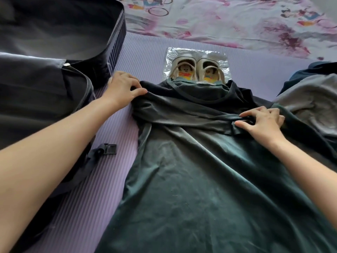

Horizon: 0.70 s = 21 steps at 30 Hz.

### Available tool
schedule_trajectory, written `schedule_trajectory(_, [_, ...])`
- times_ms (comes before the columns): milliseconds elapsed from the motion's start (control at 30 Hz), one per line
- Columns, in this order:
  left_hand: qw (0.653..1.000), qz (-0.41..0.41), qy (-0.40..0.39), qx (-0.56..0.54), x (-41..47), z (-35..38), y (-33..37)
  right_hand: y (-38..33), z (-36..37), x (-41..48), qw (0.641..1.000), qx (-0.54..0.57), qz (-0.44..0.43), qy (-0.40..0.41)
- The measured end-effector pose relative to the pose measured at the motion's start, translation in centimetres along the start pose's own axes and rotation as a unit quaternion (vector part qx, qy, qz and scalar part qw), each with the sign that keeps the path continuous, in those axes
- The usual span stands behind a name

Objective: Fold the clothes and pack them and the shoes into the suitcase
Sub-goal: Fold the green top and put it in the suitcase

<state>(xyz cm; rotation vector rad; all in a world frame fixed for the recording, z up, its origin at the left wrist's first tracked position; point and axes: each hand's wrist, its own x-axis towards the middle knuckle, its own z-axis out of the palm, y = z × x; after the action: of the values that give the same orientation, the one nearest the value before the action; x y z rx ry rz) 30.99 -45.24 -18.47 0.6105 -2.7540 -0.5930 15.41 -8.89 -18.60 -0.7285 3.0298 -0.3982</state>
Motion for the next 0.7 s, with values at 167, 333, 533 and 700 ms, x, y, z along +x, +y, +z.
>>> schedule_trajectory(167, [0.99,-0.033,0.131,-0.032,0.5,-0.3,0.9,0.1,-1.0,0.9,0.997,0.057,-0.018,0.044])
schedule_trajectory(333, [0.991,-0.013,0.096,-0.088,0.7,0.3,1.0,-0.4,-1.2,2.7,0.999,0.025,0.006,-0.019])
schedule_trajectory(533, [0.995,0.071,-0.007,-0.076,-0.7,0.9,1.2,-0.8,-1.2,2.9,0.995,-0.069,-0.017,-0.068])
schedule_trajectory(700, [0.996,0.052,0.06,-0.05,-0.9,0.4,0.4,-0.4,-2.7,3.2,0.956,0.289,0.044,-0.005])
